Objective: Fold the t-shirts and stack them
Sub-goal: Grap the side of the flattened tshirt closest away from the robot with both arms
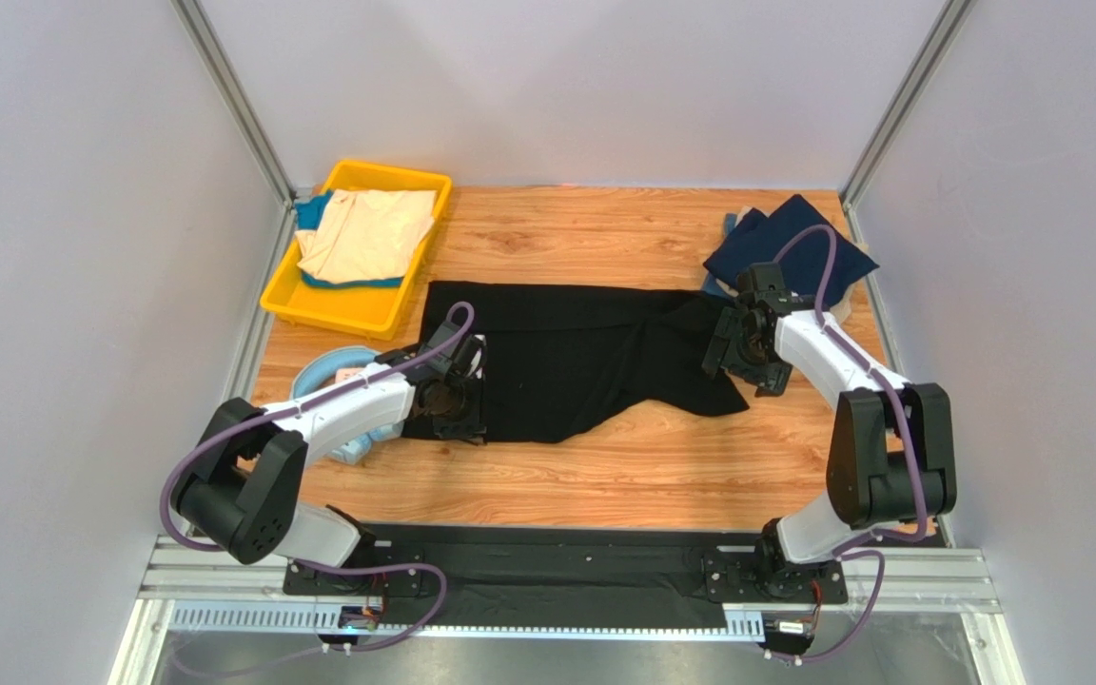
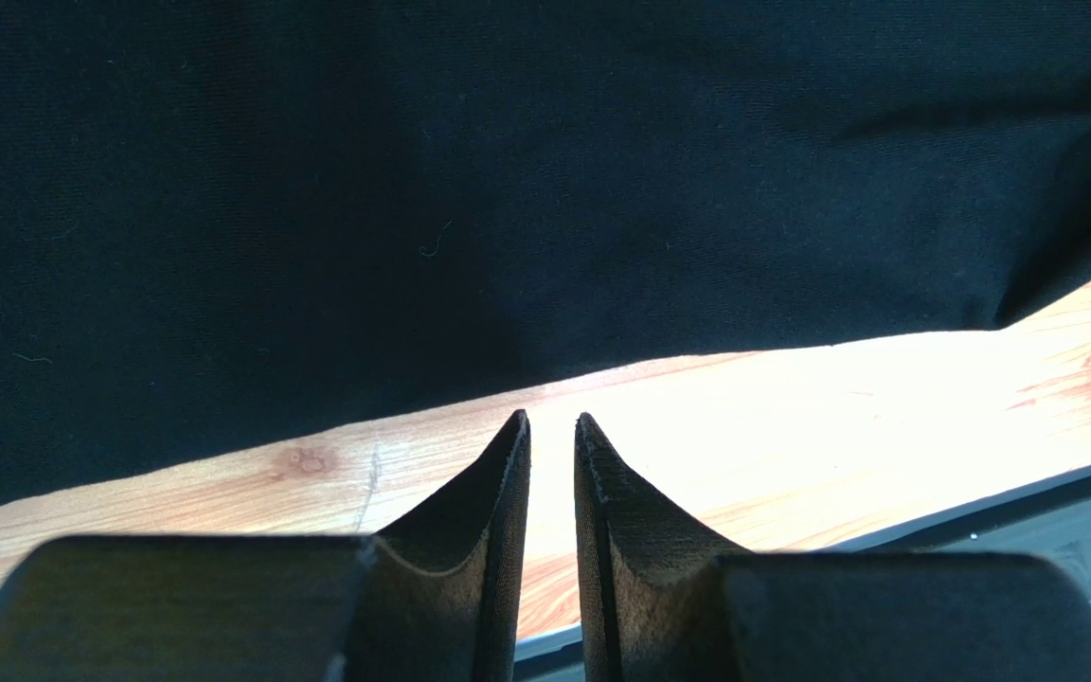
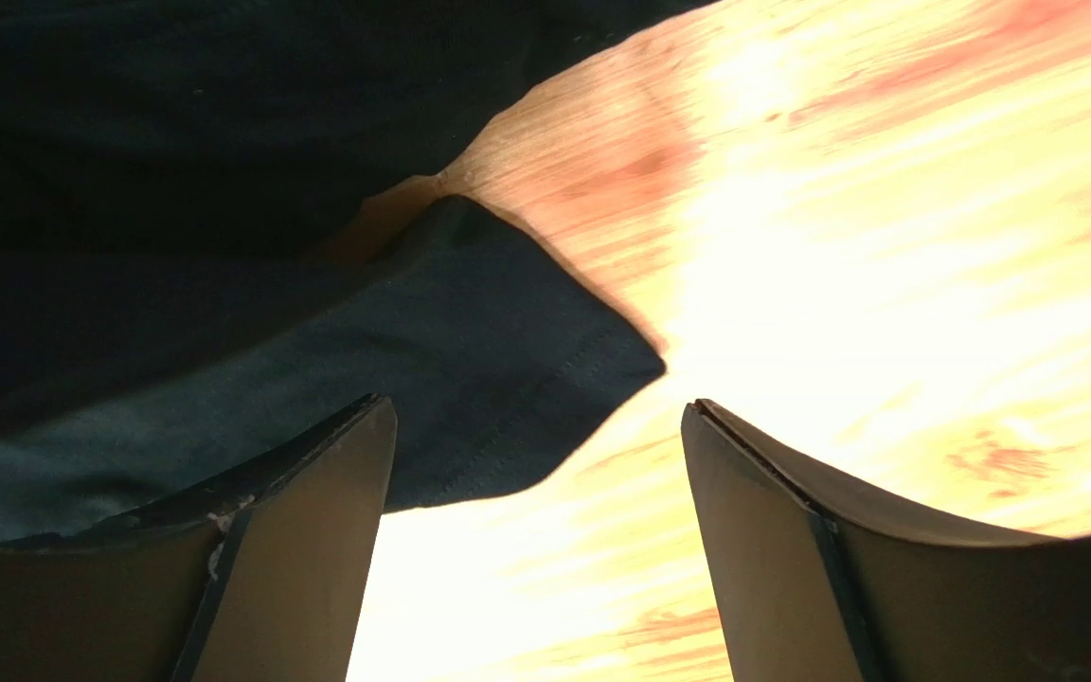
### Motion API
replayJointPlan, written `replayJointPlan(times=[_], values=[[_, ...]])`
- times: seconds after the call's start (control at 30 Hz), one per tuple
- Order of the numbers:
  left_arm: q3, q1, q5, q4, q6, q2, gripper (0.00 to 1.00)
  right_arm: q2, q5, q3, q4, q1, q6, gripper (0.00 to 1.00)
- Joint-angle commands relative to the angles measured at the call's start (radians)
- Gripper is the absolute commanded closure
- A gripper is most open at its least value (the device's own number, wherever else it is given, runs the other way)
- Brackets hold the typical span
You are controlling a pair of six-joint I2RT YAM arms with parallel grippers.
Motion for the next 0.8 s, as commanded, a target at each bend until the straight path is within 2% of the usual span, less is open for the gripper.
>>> replayJointPlan(times=[0.0,0.2,0.4,0.43,0.47,0.5,0.57,0.6,0.63,0.77], values=[[0.008,-0.007,0.013,0.022,0.016,-0.008,0.76,0.053,-0.039,-0.008,0.066,-0.013,0.043,0.21],[-0.005,-0.007,0.005,0.022,0.016,-0.015,0.76,0.139,-0.014,0.006,0.072,-0.014,0.038,0.21],[0.000,-0.008,0.013,0.027,0.013,0.002,0.76,0.230,-0.065,0.027,0.071,-0.022,0.030,0.24],[0.000,-0.008,0.013,0.028,0.013,0.002,0.76,0.236,-0.070,0.027,0.071,-0.022,0.030,0.29],[0.000,-0.008,0.012,0.028,0.011,0.002,0.76,0.242,-0.070,0.021,0.069,-0.022,0.030,0.38],[0.000,-0.008,0.010,0.027,0.013,-0.001,0.76,0.244,-0.070,0.018,0.071,-0.022,0.032,0.54],[0.000,-0.008,0.009,0.027,0.013,0.001,0.76,0.235,-0.074,0.007,0.072,-0.022,0.033,0.76],[0.001,-0.008,0.007,0.028,0.011,0.004,0.76,0.228,-0.079,0.003,0.072,-0.023,0.035,0.96],[0.003,-0.008,0.007,0.028,0.013,0.007,0.76,0.221,-0.094,0.001,0.066,-0.022,0.041,1.00],[0.011,-0.010,0.012,0.035,0.011,0.024,0.76,0.112,-0.119,-0.031,0.041,-0.020,0.056,1.00]])
